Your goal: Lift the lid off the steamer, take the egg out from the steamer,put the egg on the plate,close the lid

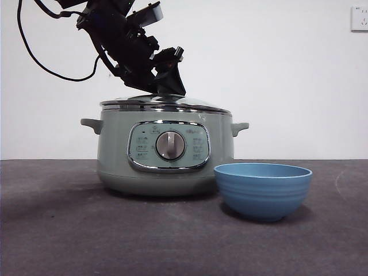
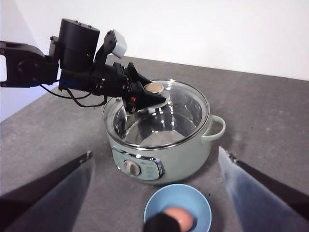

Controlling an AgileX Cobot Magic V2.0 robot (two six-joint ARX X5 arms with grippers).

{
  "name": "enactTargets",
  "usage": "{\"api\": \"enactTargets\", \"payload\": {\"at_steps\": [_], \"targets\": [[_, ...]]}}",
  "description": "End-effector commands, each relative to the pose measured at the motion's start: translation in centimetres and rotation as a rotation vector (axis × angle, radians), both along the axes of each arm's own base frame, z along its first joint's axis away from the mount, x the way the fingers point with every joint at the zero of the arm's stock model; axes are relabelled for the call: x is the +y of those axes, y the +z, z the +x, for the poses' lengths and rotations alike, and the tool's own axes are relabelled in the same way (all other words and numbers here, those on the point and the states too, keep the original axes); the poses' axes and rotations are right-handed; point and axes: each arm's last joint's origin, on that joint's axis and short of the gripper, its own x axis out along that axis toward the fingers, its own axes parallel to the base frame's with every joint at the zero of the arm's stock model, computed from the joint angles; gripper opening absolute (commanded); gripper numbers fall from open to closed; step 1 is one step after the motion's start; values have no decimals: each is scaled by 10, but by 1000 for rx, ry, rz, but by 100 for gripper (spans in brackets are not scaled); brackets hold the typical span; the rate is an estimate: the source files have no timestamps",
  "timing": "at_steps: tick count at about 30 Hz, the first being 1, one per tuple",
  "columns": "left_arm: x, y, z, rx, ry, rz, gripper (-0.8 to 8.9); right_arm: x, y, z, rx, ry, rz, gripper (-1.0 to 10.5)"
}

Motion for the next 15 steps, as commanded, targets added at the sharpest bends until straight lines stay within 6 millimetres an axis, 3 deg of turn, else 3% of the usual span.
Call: {"api": "enactTargets", "payload": {"at_steps": [1,8,15], "targets": [[-4,-10,4,10,-10,15,-8,0,0,-1,4,-1,10,441],[-4,-15,4,45,-10,33,-8,0,0,-1,4,0,11,441],[-6,-35,7,118,-11,69,-8,0,0,-1,6,1,9,441]]}}
